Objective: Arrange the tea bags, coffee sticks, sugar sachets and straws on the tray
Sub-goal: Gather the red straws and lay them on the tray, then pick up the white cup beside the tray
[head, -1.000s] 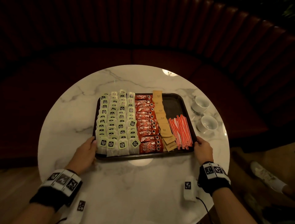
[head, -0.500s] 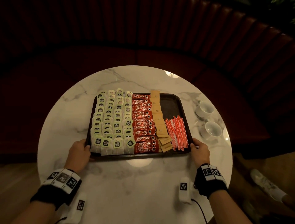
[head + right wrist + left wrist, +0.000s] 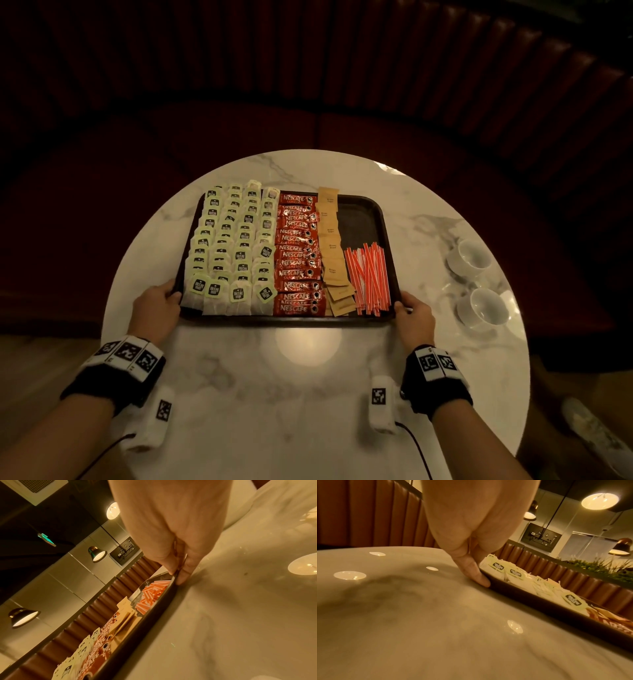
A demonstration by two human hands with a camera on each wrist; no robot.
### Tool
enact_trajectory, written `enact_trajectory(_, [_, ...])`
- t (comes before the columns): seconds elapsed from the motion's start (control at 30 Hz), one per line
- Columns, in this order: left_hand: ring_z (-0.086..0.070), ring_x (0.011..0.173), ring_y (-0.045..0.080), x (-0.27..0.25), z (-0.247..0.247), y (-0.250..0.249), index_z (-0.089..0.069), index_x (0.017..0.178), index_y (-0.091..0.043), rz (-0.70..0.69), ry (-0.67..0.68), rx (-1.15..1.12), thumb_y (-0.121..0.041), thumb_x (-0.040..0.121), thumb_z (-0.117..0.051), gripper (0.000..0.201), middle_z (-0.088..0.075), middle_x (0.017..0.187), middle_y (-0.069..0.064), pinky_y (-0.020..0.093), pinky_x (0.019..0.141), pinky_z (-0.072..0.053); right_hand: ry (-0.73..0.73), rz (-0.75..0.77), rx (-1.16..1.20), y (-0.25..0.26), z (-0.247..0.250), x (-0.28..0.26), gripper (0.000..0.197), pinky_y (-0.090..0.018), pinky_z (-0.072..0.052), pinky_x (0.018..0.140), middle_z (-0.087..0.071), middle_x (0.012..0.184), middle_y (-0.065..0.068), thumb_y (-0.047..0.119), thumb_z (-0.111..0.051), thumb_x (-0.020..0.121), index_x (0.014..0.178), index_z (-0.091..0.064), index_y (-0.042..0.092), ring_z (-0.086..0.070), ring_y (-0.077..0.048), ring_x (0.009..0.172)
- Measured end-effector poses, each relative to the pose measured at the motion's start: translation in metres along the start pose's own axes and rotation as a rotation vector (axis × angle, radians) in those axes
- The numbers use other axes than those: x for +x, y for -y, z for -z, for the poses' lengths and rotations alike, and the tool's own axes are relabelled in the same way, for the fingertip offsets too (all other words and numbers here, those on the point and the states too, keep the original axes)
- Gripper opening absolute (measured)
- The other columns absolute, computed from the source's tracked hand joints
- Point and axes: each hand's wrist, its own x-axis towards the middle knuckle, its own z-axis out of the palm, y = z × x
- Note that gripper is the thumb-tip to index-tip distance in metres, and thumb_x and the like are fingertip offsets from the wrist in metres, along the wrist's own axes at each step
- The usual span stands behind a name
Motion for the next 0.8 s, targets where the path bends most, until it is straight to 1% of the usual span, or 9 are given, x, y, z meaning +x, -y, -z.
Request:
enact_trajectory(0.1, [-0.055,0.116,0.045,0.000,0.001,0.001,-0.054,0.133,0.002,0.019,-0.003,-0.002,-0.001,0.097,-0.050,0.037,-0.060,0.124,0.029,0.045,0.102,-0.040,0.014,0.015,-0.036,0.001,-0.003,0.001,0.035,-0.021,-0.038,0.091,-0.068,0.120,-0.012,0.002,-0.044,0.100,0.128,-0.064,0.008,-0.060,-0.026,0.111])
enact_trajectory(0.3, [-0.057,0.112,0.045,0.000,0.004,0.005,-0.056,0.133,-0.001,0.012,0.025,0.008,-0.001,0.096,-0.050,0.037,-0.063,0.120,0.029,0.045,0.098,-0.043,0.012,-0.014,-0.047,0.001,-0.007,0.001,0.037,-0.022,-0.038,0.091,-0.067,0.122,-0.015,0.002,-0.042,0.101,0.131,-0.062,0.008,-0.059,-0.029,0.113])
enact_trajectory(0.43, [-0.058,0.112,0.043,0.002,0.013,0.003,-0.056,0.134,-0.007,0.008,0.105,0.012,-0.006,0.097,-0.052,0.038,-0.064,0.121,0.024,0.045,0.097,-0.044,0.014,-0.029,-0.077,0.008,-0.006,-0.005,0.037,-0.022,-0.038,0.090,-0.065,0.124,-0.017,0.002,-0.040,0.101,0.133,-0.059,0.007,-0.058,-0.031,0.115])
enact_trajectory(0.5, [-0.058,0.110,0.041,0.005,0.023,-0.001,-0.053,0.137,-0.005,0.013,0.157,-0.002,-0.009,0.096,-0.055,0.042,-0.062,0.123,0.025,0.046,0.096,-0.044,-0.025,-0.026,-0.120,0.016,0.000,-0.006,0.037,-0.028,-0.041,0.096,-0.061,0.127,-0.021,0.003,-0.041,0.101,0.135,-0.057,0.004,-0.056,-0.034,0.118])
enact_trajectory(0.57, [-0.056,0.111,0.041,0.005,0.036,-0.008,-0.047,0.140,-0.005,0.006,0.132,-0.017,-0.014,0.095,-0.058,0.048,-0.056,0.127,0.026,0.047,0.097,-0.044,-0.103,0.001,-0.111,0.026,0.008,-0.006,0.037,-0.035,-0.040,0.104,-0.056,0.132,-0.021,0.009,-0.043,0.102,0.137,-0.054,0.004,-0.054,-0.034,0.121])
enact_trajectory(0.63, [-0.055,0.109,0.036,0.005,0.048,-0.022,-0.047,0.139,-0.007,-0.064,0.066,-0.028,-0.015,0.095,-0.058,0.046,-0.052,0.128,0.024,0.047,0.094,-0.043,-0.181,0.079,-0.075,0.037,0.020,-0.006,0.033,-0.037,-0.044,0.103,-0.058,0.129,-0.016,0.012,-0.046,0.101,0.131,-0.059,0.007,-0.057,-0.029,0.117])
enact_trajectory(0.7, [-0.054,0.104,0.029,0.000,0.055,-0.045,-0.053,0.133,-0.008,-0.184,0.018,-0.051,-0.014,0.096,-0.056,0.037,-0.051,0.127,0.020,0.042,0.091,-0.044,-0.237,0.156,-0.040,0.048,0.036,-0.008,0.027,-0.040,-0.050,0.098,-0.065,0.115,-0.012,0.011,-0.047,0.099,0.119,-0.066,0.010,-0.062,-0.025,0.104])
enact_trajectory(0.73, [-0.052,0.102,0.024,-0.004,0.057,-0.059,-0.056,0.129,-0.009,-0.251,0.006,-0.071,-0.013,0.097,-0.055,0.033,-0.051,0.126,0.018,0.037,0.089,-0.044,-0.258,0.180,-0.025,0.053,0.046,-0.009,0.026,-0.041,-0.052,0.093,-0.067,0.108,-0.010,0.011,-0.048,0.098,0.115,-0.068,0.010,-0.063,-0.022,0.095])
enact_trajectory(0.8, [-0.050,0.101,0.016,-0.017,0.053,-0.092,-0.061,0.122,-0.012,-0.371,0.015,-0.130,-0.014,0.098,-0.052,0.026,-0.051,0.124,0.011,0.024,0.082,-0.042,-0.288,0.198,-0.025,0.061,0.066,-0.010,0.026,-0.037,-0.053,0.086,-0.069,0.101,-0.006,0.011,-0.049,0.098,0.112,-0.070,0.012,-0.061,-0.016,0.086])
